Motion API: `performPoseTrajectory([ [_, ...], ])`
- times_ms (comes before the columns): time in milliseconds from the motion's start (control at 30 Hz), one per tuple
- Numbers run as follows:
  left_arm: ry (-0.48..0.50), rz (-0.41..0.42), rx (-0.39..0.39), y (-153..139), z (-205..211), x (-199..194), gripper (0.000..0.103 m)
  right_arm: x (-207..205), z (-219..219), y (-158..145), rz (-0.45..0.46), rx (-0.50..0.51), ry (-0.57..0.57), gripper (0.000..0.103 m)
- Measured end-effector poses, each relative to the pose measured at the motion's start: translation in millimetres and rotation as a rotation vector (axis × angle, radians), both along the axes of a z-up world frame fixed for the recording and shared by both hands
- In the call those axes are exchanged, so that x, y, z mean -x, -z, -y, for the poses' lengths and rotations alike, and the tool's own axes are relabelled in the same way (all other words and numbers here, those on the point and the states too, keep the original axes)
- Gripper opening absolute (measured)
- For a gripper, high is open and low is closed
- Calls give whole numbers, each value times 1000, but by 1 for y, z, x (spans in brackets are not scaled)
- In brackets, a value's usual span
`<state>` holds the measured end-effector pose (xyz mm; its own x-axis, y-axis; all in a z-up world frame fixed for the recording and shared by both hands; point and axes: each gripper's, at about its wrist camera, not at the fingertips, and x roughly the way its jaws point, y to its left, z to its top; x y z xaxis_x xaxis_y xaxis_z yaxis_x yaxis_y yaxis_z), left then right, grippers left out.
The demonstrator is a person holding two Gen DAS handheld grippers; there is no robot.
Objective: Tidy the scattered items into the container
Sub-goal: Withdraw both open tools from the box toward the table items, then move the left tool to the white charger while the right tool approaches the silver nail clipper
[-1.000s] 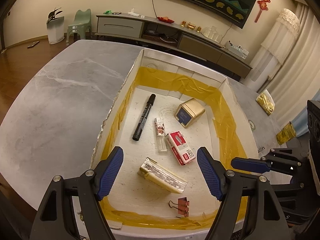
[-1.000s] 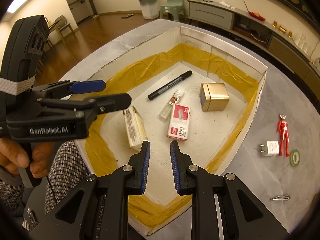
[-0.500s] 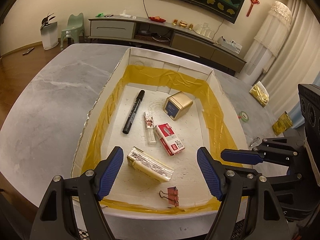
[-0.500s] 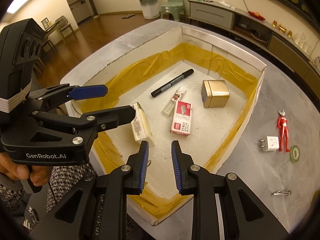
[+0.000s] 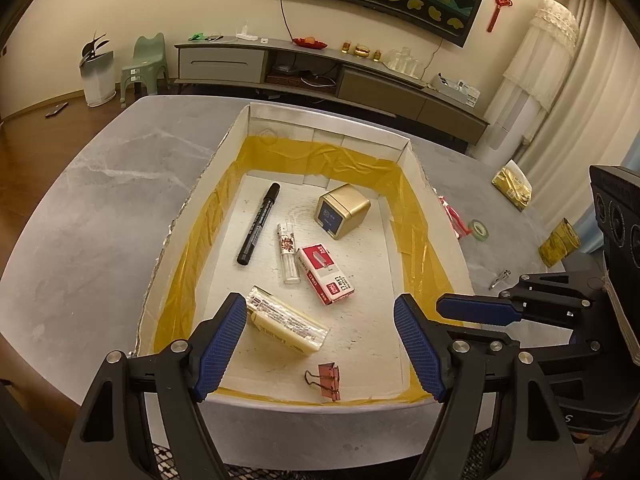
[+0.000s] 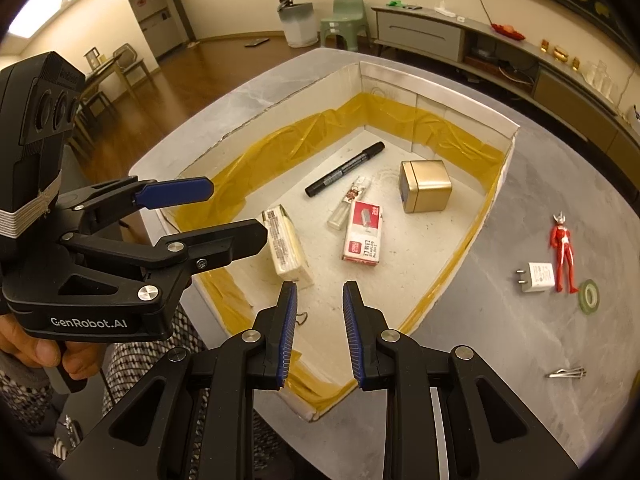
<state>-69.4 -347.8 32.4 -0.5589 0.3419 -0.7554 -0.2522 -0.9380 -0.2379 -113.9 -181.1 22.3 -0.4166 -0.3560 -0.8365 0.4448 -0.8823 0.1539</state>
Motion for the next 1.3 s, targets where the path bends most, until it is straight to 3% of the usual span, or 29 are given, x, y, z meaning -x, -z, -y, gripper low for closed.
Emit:
performPoseTrajectory([
  [733,44,-27,32,-22,-39,-26,77,-28,-47,-11,-14,166,68,26],
  [1300,218,-10,80,-16,-160,-29,77,-51,-197,17,1,360,379,27],
])
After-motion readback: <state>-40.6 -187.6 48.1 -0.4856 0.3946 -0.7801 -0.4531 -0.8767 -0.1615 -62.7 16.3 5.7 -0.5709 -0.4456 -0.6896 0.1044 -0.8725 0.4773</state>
